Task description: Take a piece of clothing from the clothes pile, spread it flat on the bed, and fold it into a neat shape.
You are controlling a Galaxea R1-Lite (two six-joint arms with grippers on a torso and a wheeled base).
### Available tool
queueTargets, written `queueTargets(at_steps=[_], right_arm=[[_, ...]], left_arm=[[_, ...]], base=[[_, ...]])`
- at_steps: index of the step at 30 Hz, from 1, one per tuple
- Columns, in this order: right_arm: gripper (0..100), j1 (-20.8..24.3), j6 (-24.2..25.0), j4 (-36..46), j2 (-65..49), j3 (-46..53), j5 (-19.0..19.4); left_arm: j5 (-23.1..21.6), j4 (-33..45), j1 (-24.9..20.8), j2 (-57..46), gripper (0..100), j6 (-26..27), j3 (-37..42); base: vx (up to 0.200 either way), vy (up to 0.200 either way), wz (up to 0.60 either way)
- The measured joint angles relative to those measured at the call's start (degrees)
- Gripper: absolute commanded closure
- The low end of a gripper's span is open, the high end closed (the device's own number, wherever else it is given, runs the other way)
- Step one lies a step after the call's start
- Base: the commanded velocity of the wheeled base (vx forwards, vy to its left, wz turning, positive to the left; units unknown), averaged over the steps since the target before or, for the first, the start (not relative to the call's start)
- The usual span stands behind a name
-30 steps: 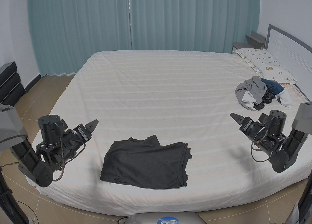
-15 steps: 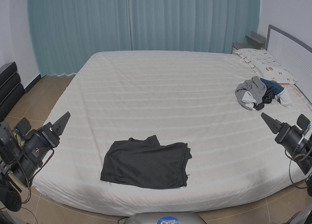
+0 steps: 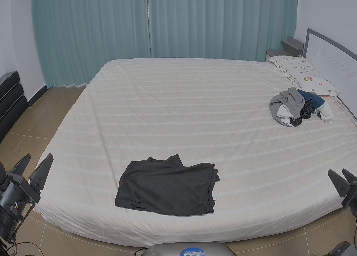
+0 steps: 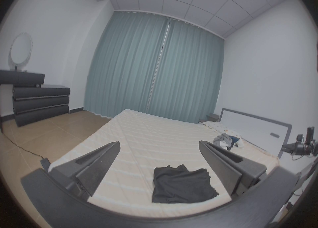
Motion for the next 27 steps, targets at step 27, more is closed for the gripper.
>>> queueTargets(at_steps=[27], right_arm=[[0,-7.00,-21.20,26.20,-38.86,1.85,-0.02]], left_arm=[[8.59,38.11,6.97,-45.70,0,14.80,1.08]], base=[[0.000,0.000,0.00]])
